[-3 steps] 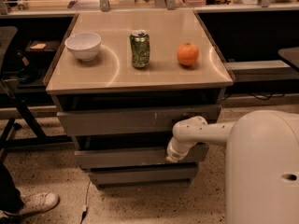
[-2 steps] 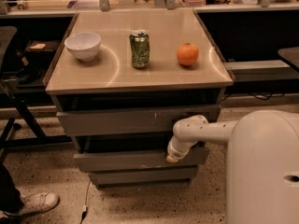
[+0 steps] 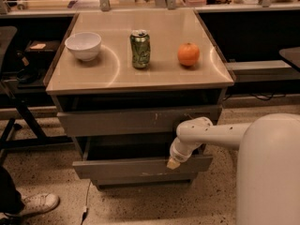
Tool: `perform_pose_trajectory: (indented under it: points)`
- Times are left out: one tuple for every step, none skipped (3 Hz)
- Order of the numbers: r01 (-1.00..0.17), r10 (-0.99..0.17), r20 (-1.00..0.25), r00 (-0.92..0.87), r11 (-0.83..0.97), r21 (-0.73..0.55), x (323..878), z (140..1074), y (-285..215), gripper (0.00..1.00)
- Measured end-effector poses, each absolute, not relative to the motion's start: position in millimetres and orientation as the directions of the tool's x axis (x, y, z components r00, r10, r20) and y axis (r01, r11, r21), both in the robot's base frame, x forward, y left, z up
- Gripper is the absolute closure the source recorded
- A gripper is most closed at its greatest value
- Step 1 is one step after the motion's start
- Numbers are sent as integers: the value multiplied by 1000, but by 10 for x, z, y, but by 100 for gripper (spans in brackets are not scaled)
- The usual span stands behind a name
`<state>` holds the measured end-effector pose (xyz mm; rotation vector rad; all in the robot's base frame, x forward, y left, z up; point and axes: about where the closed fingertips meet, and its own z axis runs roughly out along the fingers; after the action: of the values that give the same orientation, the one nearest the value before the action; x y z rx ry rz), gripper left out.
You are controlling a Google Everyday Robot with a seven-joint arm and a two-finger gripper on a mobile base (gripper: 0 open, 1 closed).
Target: Open middle drawer
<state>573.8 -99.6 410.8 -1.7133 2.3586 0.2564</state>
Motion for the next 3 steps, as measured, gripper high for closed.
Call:
perform_pose_trajectory:
  points:
    - [-950,-912,-277,-303,311,16,5741,4097,-1003,100]
    - [-942,-907,-261,-330,333,35,5591,4102,-1050,100]
    - [-934,-901,-251,-355,355,45,5446,4124,-1087,100]
